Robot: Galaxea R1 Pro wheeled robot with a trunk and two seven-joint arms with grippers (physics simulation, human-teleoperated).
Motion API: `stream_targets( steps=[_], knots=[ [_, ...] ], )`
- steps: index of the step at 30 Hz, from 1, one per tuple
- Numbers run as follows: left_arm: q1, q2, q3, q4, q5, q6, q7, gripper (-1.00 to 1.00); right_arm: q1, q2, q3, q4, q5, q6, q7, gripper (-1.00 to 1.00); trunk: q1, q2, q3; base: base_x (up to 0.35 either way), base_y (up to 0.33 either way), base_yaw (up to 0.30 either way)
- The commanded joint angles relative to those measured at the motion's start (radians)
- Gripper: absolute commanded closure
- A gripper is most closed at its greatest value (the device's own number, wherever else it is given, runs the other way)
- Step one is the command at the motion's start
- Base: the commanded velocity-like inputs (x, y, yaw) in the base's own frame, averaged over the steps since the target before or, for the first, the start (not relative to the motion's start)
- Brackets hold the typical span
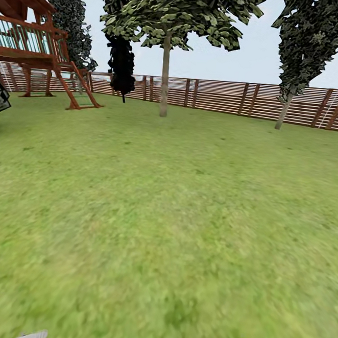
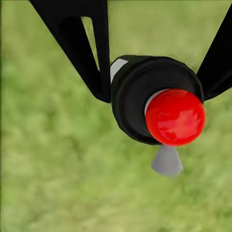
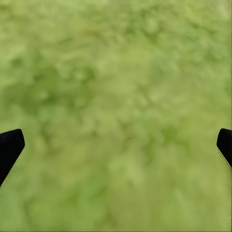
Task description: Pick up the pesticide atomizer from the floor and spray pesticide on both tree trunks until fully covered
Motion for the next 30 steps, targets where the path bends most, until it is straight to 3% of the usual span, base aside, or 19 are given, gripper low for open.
stream_targets(
  steps=[1, 30],
  knots=[
    [-0.001, 0.0, -0.005, 0.001, 0.006, -0.003, 0.0, 1.0, -0.001, 0.0, 0.006, 0.001, 0.009, 0.0, -0.011, -1.0, 0.0, 0.0, -0.001, 0.339, 0.0, 0.0],
    [-0.001, 0.002, -0.005, 0.001, 0.005, -0.002, 0.001, 1.0, -0.001, 0.0, 0.006, 0.001, 0.009, 0.0, -0.01, -1.0, 0.0, 0.0, -0.001, 0.339, 0.0, 0.0]
  ],
)
